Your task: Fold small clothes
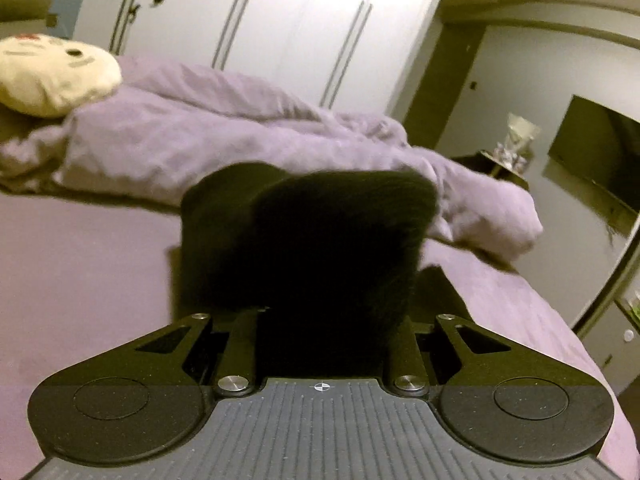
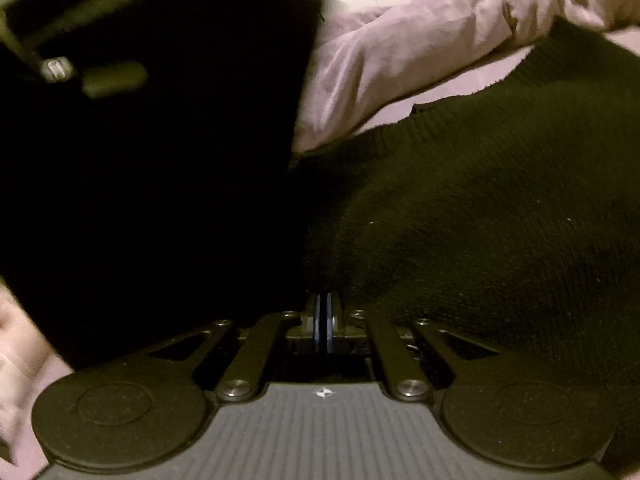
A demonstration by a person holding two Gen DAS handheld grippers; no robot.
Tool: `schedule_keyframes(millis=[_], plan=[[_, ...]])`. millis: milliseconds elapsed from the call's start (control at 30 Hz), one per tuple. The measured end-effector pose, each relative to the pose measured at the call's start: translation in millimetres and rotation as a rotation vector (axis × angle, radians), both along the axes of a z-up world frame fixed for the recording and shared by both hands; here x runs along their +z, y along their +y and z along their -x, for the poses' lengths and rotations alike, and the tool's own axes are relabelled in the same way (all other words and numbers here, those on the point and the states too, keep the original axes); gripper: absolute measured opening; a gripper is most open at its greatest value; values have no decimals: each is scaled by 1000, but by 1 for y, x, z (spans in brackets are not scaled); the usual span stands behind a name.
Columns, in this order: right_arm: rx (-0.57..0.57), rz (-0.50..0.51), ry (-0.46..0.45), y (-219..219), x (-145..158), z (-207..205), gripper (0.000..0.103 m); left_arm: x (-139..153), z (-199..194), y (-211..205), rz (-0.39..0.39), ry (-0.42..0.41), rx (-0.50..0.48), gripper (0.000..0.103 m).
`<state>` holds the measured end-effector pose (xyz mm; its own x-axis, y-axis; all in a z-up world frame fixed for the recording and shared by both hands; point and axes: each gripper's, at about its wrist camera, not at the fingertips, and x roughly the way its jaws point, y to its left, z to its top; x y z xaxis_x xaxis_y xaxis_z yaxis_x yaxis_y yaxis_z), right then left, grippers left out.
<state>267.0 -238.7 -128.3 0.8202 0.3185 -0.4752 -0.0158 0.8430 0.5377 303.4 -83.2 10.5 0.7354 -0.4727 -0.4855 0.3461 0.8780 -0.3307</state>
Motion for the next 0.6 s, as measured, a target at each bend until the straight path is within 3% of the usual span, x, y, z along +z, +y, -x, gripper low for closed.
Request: schedule_keyframes(millis=[133,200,233,300,400,467,600], plan=[[-78,-206,-15,-49,6,38,9,-23,12,-33,-73,11,-93,34],[-136,-282,-27,-79,6,58,16,-39,21,-49,-123,20,-123,49],[-160,-323,-21,-94,5,66,27,-46,26,-54,-148,18,-133,54],[-187,-419,-12,-120,4,75,37,-56,34,-62,-185,26,-151,76],[-195,-561,-13,-146,5,77,56,-60,55,-64,-217,3,-187,91],[-165,-636,-1,-151,6,68,77,-60,65,-60,-238,6,-202,92],[-71,-743,22,-145,11,36,87,-56,86,-40,-213,35,-185,92]])
